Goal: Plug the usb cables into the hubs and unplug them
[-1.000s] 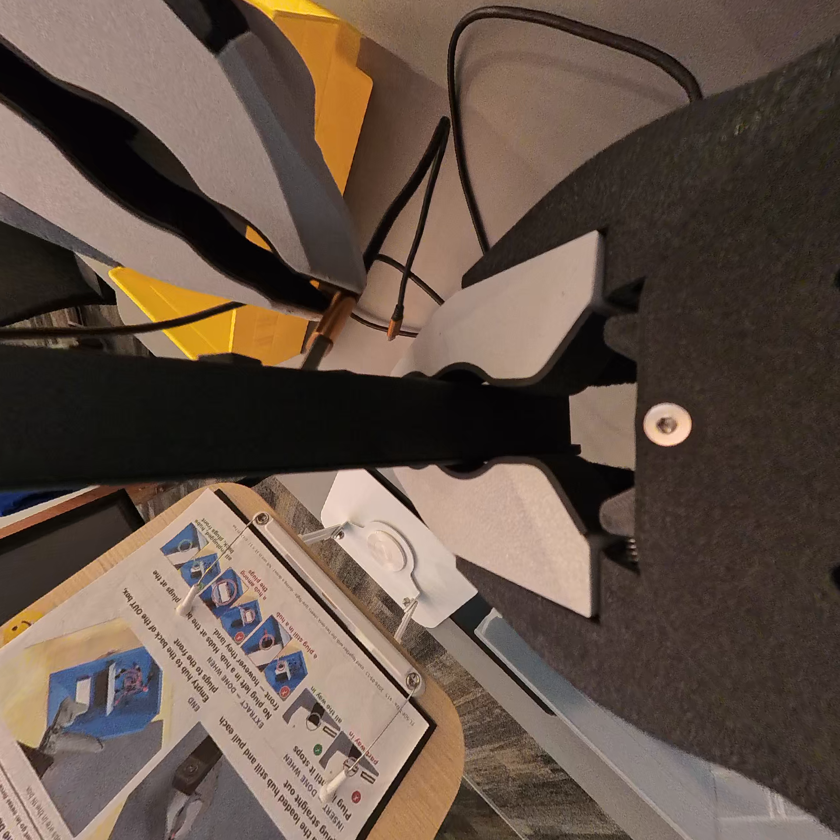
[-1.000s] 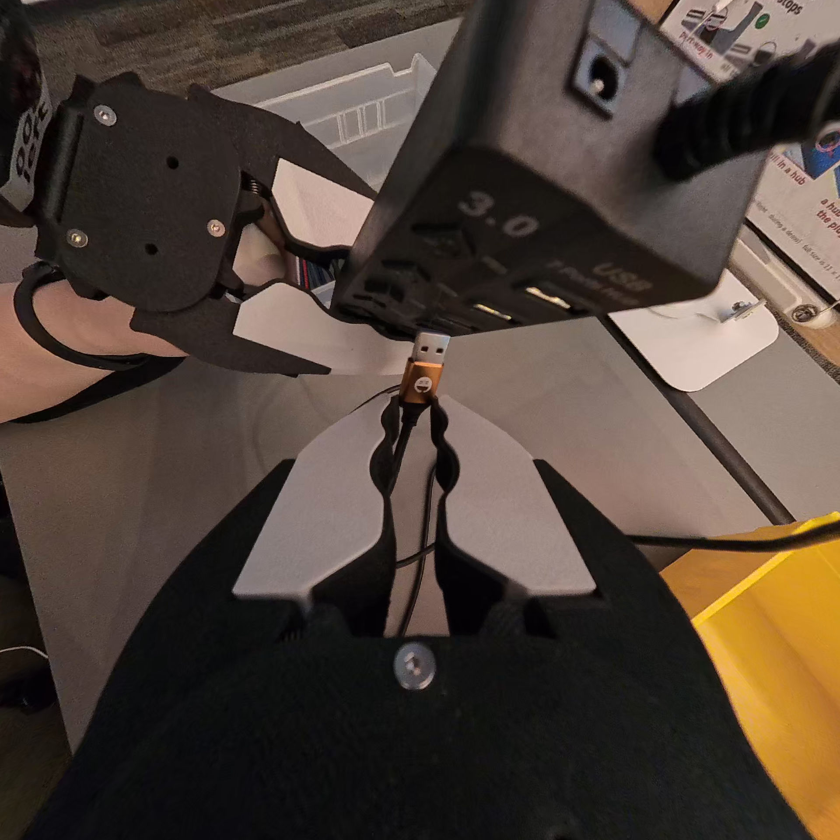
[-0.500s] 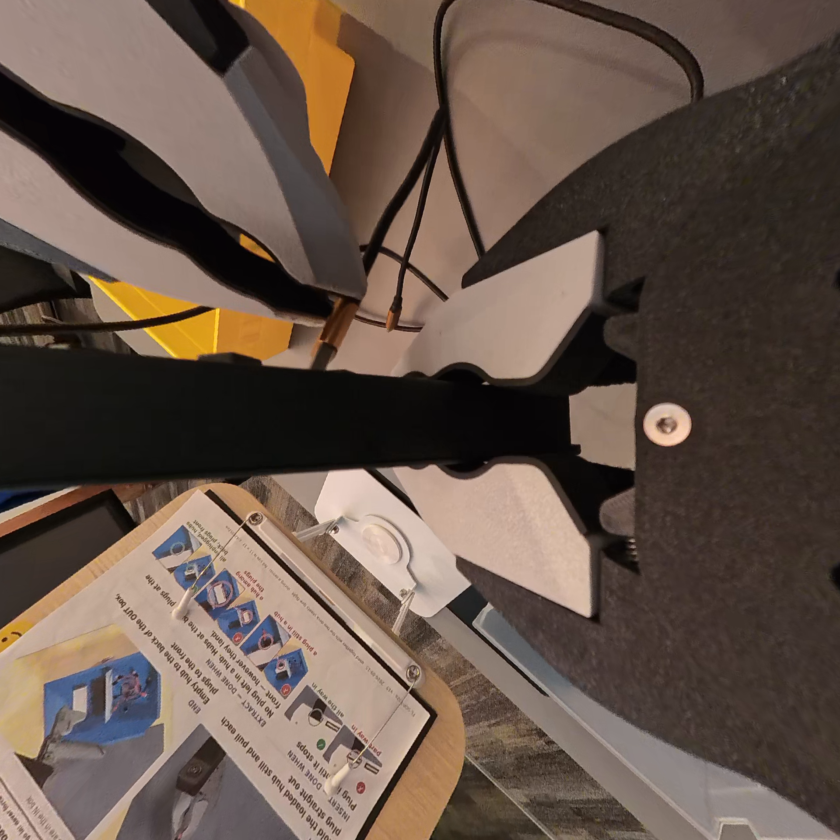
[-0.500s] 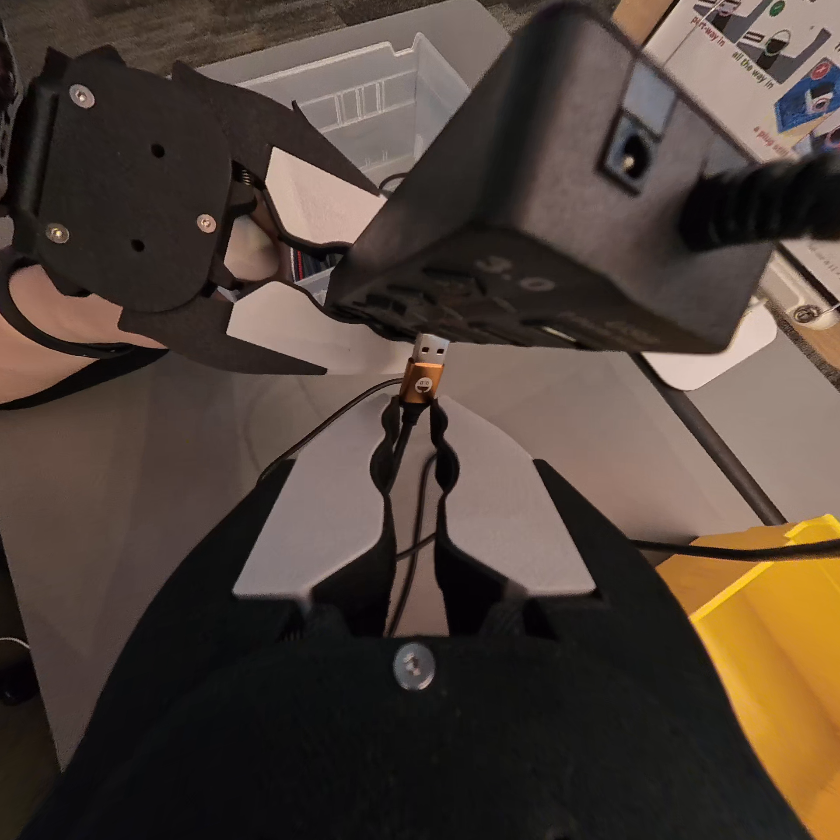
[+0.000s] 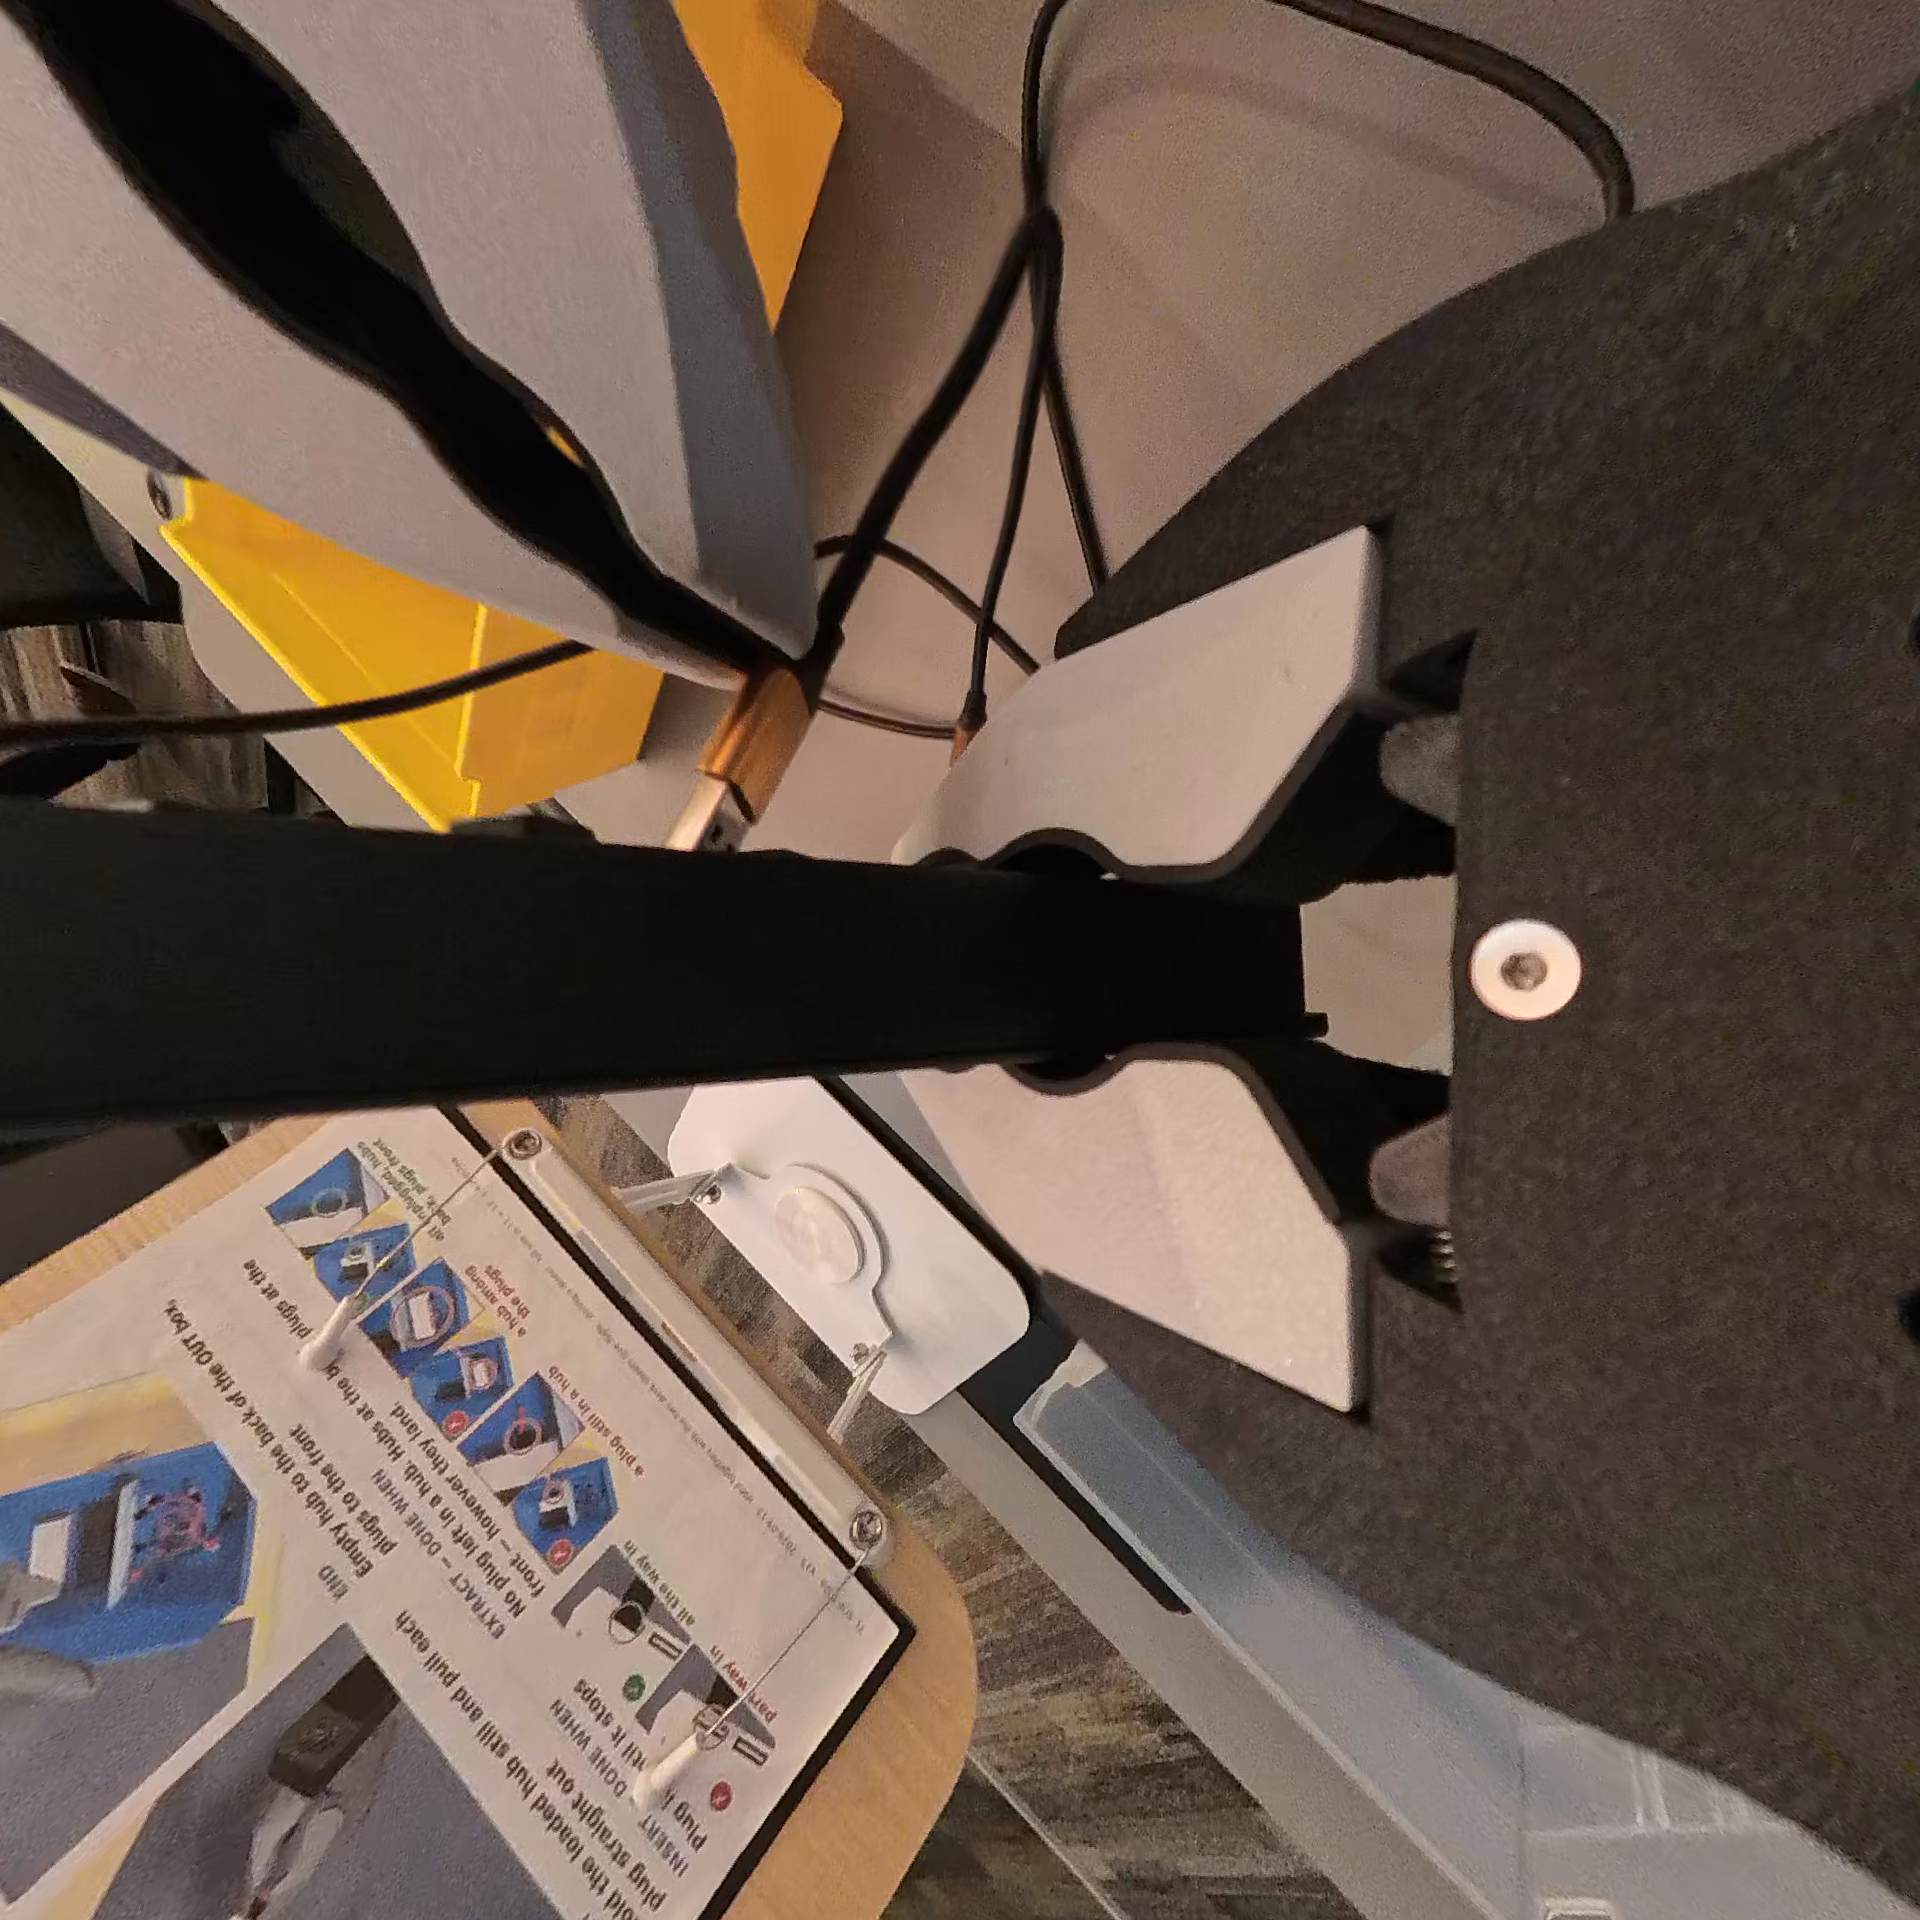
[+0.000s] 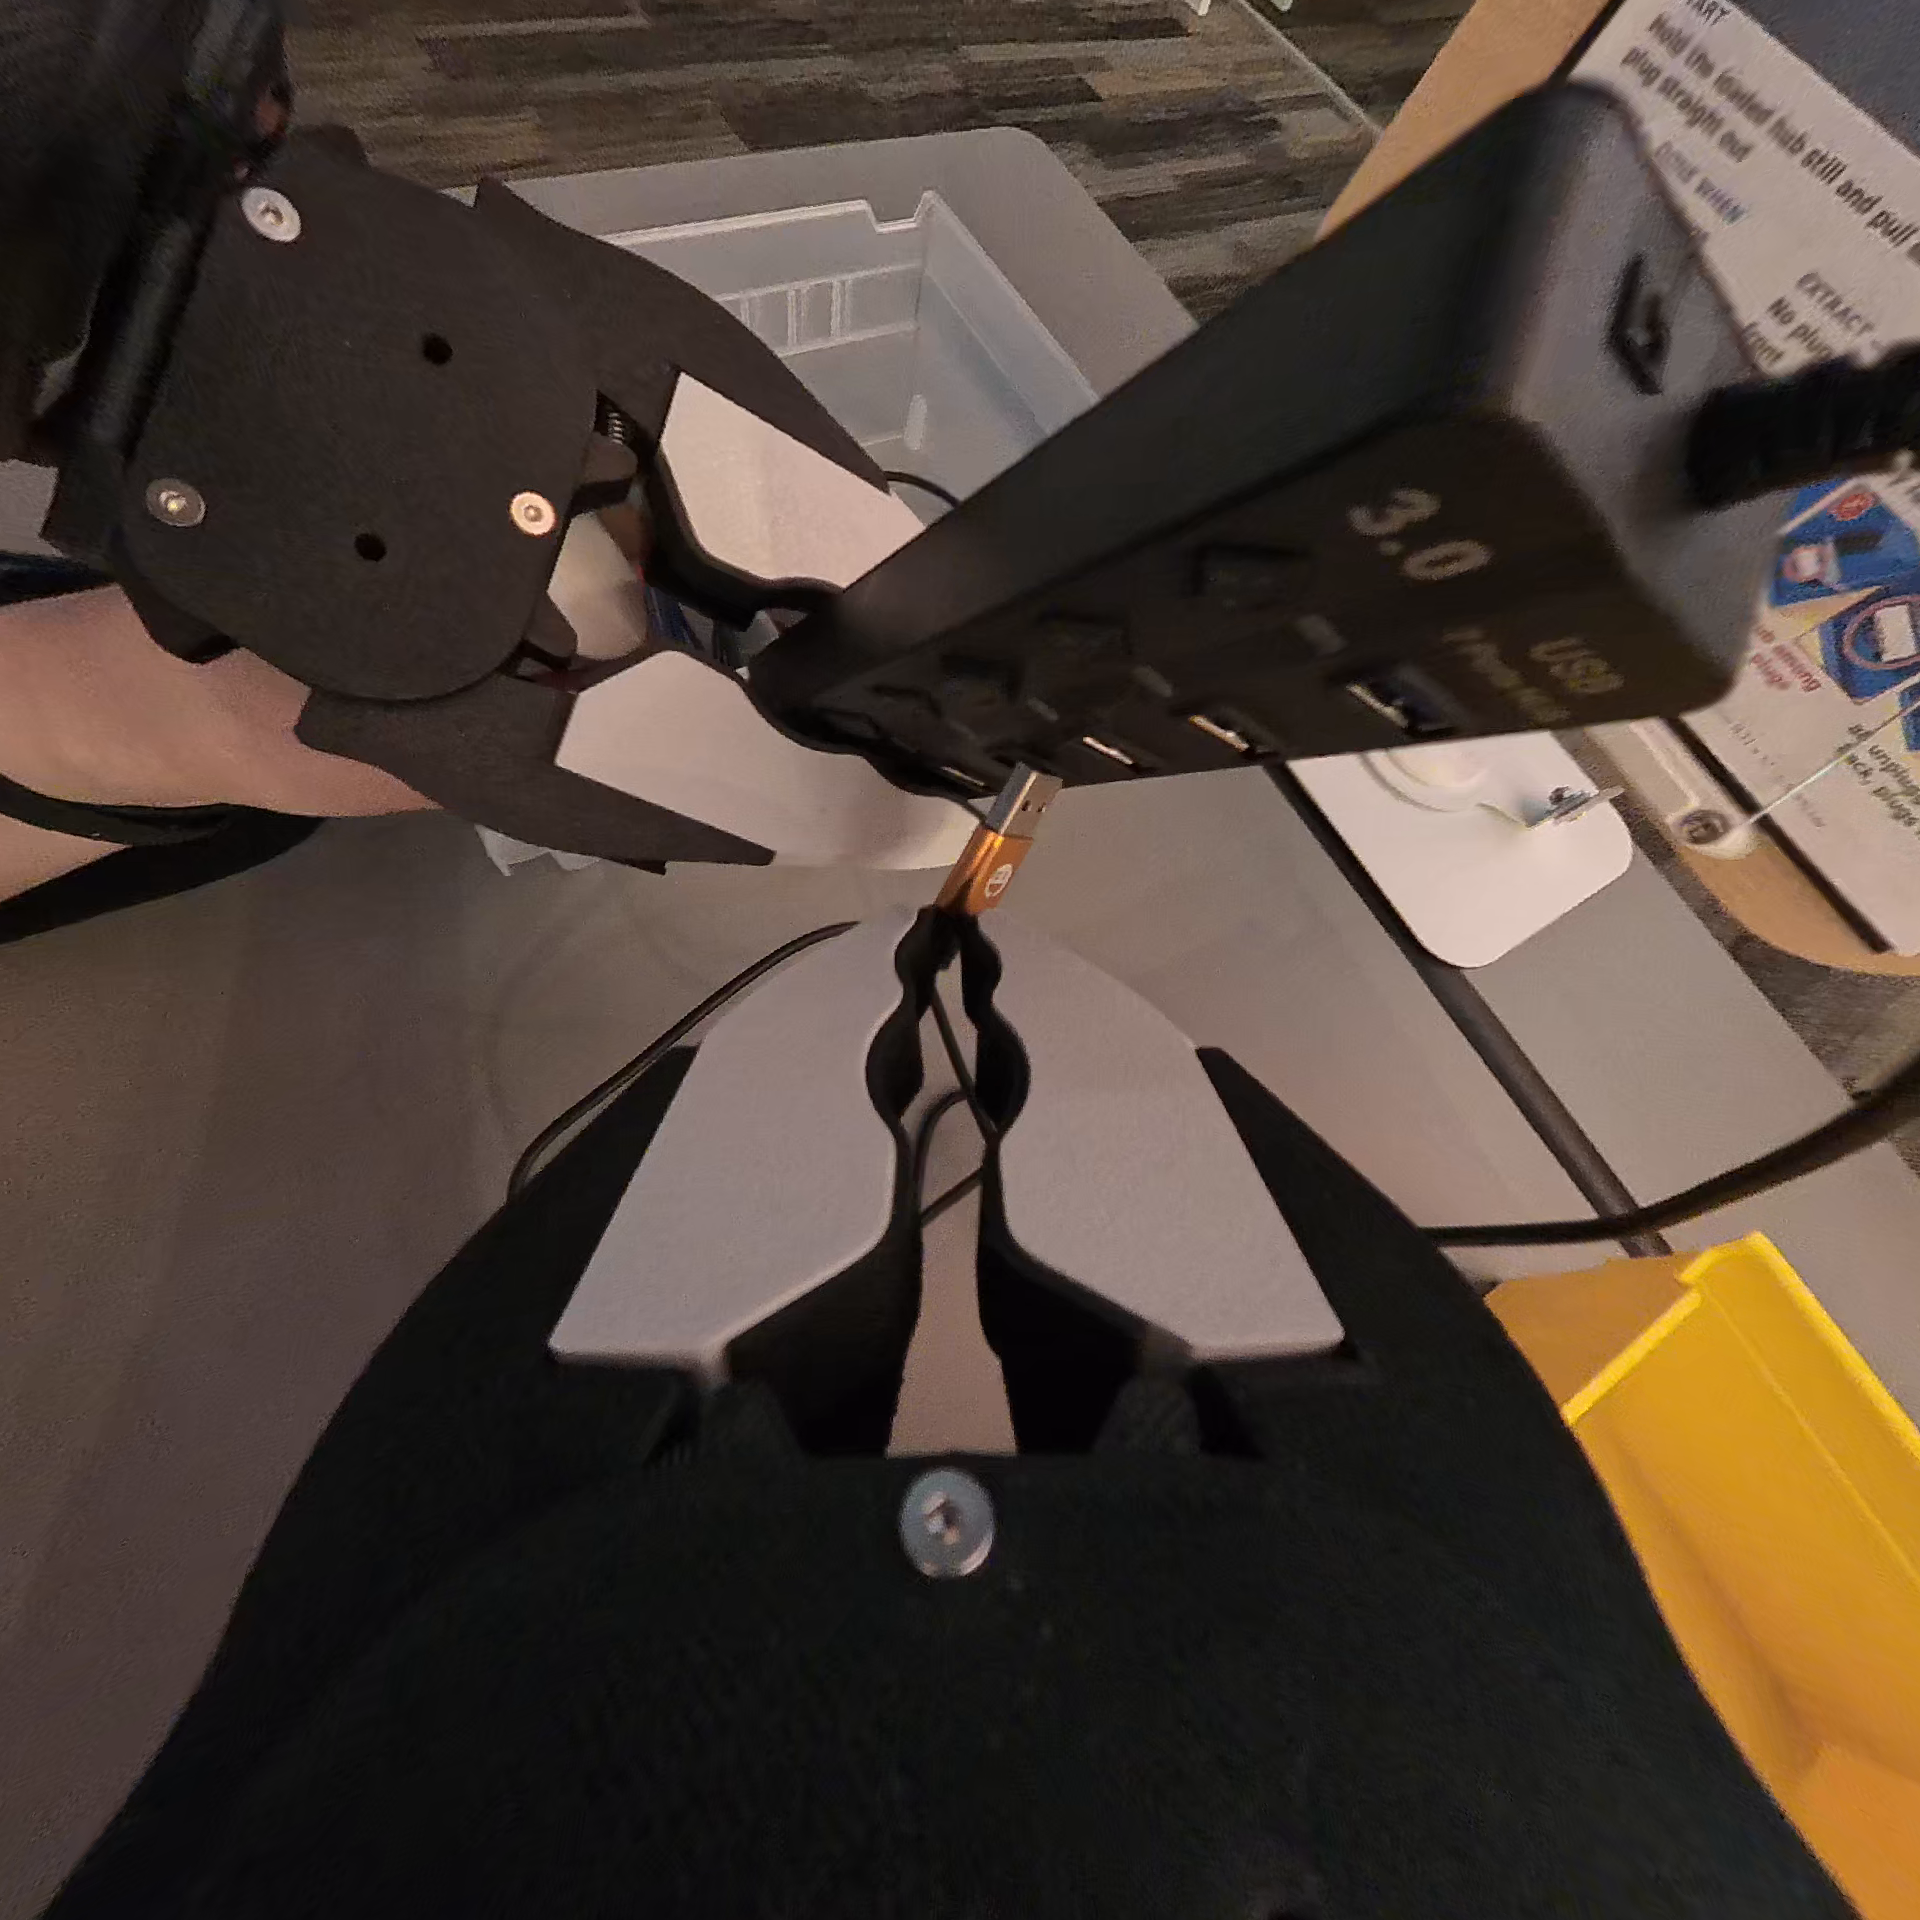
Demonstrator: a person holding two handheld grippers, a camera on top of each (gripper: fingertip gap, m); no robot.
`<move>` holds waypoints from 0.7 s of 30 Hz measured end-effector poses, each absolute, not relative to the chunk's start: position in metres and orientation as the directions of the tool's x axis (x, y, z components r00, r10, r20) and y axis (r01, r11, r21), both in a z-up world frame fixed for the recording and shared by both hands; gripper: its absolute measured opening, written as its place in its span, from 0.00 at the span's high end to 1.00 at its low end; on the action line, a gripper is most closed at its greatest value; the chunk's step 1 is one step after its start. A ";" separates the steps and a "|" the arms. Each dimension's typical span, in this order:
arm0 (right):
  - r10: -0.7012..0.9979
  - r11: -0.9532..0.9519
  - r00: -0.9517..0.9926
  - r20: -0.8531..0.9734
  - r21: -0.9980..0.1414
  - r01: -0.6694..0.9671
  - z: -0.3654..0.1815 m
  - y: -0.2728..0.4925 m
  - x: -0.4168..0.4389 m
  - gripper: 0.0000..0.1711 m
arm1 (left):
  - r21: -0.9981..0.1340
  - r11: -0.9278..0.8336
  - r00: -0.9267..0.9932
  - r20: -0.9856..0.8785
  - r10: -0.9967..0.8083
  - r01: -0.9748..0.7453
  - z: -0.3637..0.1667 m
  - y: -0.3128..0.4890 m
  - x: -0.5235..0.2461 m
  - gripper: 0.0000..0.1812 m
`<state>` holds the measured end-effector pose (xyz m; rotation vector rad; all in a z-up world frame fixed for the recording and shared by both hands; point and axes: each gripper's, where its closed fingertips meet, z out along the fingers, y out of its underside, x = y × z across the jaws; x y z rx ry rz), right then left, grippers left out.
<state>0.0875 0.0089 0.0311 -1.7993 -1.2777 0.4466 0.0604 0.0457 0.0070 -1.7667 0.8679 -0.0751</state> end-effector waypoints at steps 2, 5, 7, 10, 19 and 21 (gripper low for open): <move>0.885 -0.074 0.408 0.226 -0.796 0.601 0.029 0.011 0.084 0.97 | -0.851 -0.137 0.736 -0.344 -0.583 -0.507 0.006 0.046 0.059 0.85; 0.880 -0.036 0.392 0.268 -0.785 0.619 0.026 0.010 0.080 1.00 | -0.857 -0.149 0.740 -0.324 -0.590 -0.494 0.006 0.047 0.057 0.85; 0.895 -0.030 0.367 0.253 -0.786 0.617 0.025 0.006 0.076 1.00 | -0.857 -0.157 0.740 -0.315 -0.594 -0.491 0.006 0.047 0.056 0.86; 0.912 -0.050 0.348 0.216 -0.784 0.619 0.021 0.003 0.077 1.00 | -0.855 -0.164 0.740 -0.312 -0.596 -0.493 0.005 0.048 0.053 0.85; 0.953 -0.110 0.296 0.060 -0.845 0.524 0.026 -0.002 0.077 1.00 | -0.870 -0.163 0.774 -0.311 -0.551 -0.465 0.019 0.053 0.031 0.85; 0.963 -0.132 0.268 0.012 -0.847 0.515 0.018 -0.006 0.071 0.99 | -0.874 -0.166 0.782 -0.305 -0.544 -0.456 0.021 0.054 0.026 0.85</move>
